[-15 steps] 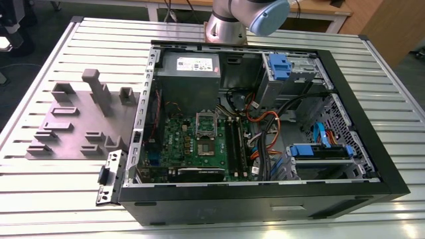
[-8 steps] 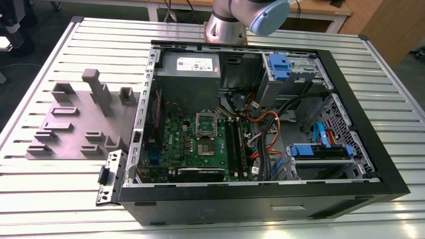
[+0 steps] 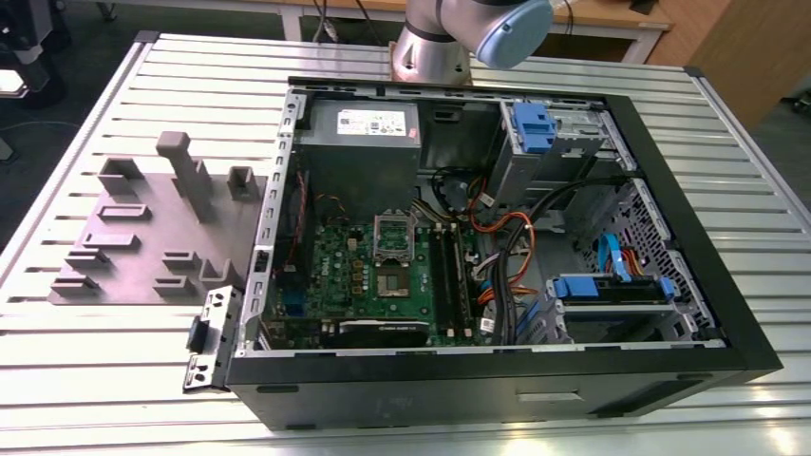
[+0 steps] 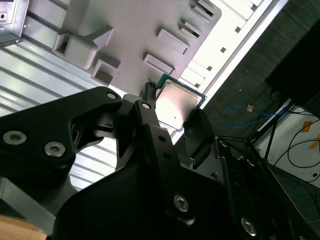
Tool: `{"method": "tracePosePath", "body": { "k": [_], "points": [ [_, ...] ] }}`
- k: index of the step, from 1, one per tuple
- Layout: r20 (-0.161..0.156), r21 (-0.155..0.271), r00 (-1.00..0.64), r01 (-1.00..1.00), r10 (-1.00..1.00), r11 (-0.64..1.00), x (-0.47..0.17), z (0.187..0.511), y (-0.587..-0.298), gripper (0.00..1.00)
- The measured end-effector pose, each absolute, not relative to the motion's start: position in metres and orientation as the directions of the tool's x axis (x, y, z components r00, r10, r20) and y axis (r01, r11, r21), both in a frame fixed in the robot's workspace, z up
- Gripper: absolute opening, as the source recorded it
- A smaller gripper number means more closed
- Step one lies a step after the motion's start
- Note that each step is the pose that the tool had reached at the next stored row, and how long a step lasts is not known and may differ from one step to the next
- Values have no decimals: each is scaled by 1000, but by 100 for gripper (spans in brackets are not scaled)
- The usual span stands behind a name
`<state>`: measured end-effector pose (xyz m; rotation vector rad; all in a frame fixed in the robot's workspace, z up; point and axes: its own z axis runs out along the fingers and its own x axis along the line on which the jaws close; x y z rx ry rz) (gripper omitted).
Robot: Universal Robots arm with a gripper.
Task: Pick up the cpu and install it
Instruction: 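Pick up the cpu and move it towards the insertion slot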
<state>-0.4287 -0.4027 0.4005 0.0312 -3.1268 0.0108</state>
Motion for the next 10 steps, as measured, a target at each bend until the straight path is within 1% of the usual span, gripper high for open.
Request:
{"method": "tracePosePath", "body": {
  "k": [10],
  "points": [
    [15, -7, -1000, -20, -20, 1000, -426, 401, -403, 47]
  ]
}}
